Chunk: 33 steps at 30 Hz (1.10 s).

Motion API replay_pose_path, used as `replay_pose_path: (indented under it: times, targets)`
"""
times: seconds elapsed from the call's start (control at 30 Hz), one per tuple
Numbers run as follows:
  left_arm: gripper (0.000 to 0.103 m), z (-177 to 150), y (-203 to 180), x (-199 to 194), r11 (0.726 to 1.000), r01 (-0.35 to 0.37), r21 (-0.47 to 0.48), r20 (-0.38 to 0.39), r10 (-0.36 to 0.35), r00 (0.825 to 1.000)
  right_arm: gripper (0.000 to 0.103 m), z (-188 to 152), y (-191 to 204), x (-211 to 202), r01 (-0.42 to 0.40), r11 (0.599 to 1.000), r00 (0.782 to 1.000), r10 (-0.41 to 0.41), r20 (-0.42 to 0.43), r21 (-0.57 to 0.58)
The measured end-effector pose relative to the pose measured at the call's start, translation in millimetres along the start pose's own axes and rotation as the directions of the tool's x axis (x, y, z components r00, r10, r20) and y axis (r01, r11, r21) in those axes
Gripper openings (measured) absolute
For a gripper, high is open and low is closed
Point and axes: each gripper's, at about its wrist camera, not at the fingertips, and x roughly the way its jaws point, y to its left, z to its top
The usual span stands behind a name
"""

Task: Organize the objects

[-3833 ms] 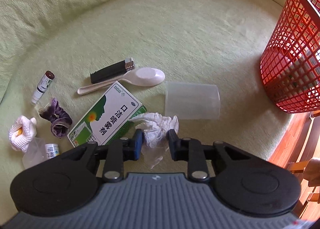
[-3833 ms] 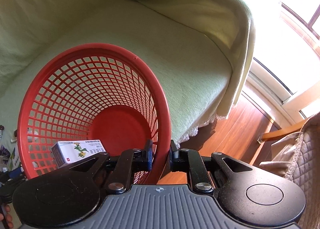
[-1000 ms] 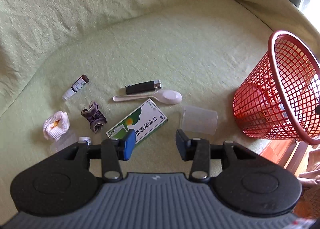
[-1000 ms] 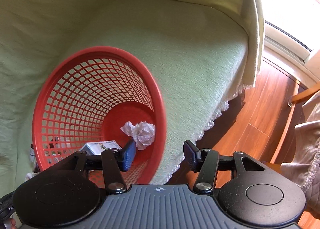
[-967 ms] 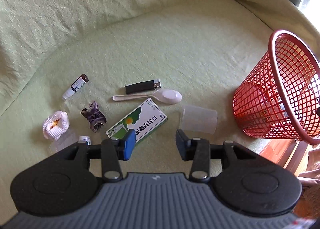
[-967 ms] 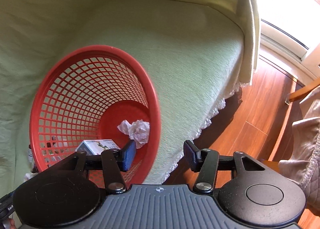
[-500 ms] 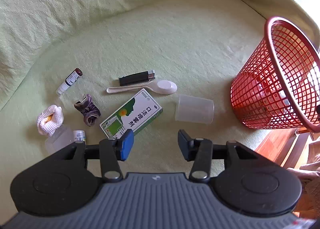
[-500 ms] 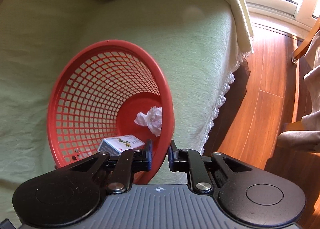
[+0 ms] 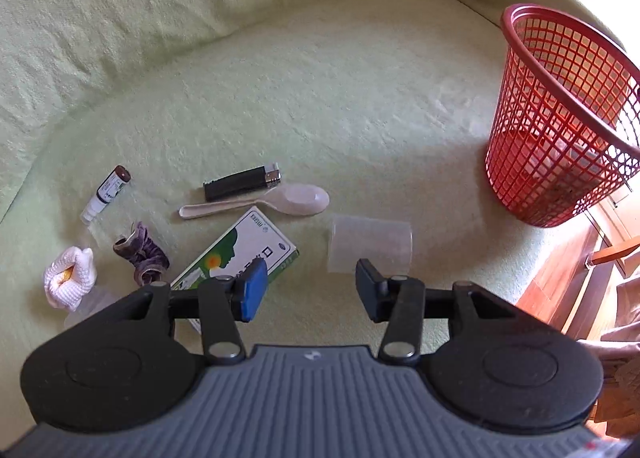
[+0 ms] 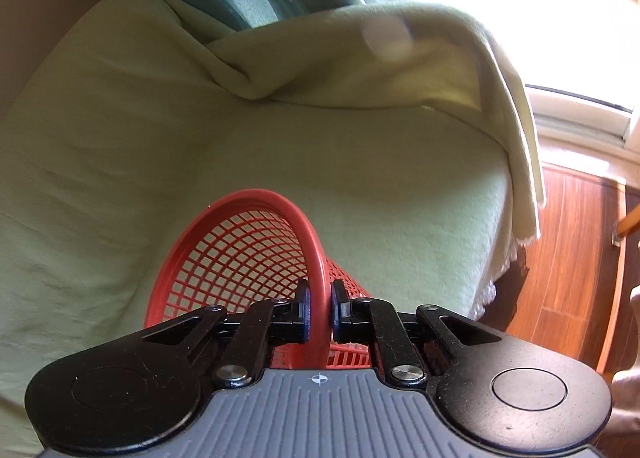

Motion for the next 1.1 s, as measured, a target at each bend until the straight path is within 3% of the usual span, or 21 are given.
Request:
replay_pose_path:
  times: [0.07,0.17,0.27,0.57,0.73,0.87,1.1]
  targets:
    - [0.048,3,-4,8,1.0,0.018,0.017,0.005,-0.018,1.0,0.006,8,-10,3,-0.014,0.999,0.999,0.015,0.043,-0.033]
    - [0.064,4,-13,23,0.998,0.036,0.049,0.005,-0.036,0.999,0.006,10,-33,11,-0.016,1.0,0.998,0.017,0.063,-0.024]
    - [0.072,4,-23,43,0.995,0.059,0.076,-0.015,-0.058,0.998,0.007,9,-48,15,0.035,0.998,0.997,-0.031,0.074,-0.051]
    - [0.082,6,-38,91,0.995,0.059,0.082,-0.133,-0.048,0.99,0.007,-2,-66,14,0.11,0.987,0.993,-0.104,0.056,-0.117]
    - [0.082,13,-45,103,0.994,0.032,0.101,-0.161,-0.015,0.987,0.007,-3,-64,16,0.135,0.98,0.991,-0.131,0.032,-0.146]
    - [0.069,17,-52,110,0.991,0.008,0.134,-0.18,0.016,0.983,0.007,-3,-61,17,0.153,0.975,0.988,-0.152,0.021,-0.162]
    - [0.068,23,-63,105,0.981,-0.047,0.189,-0.133,0.073,0.988,0.008,-1,-52,22,0.199,0.956,0.978,-0.207,-0.016,-0.215]
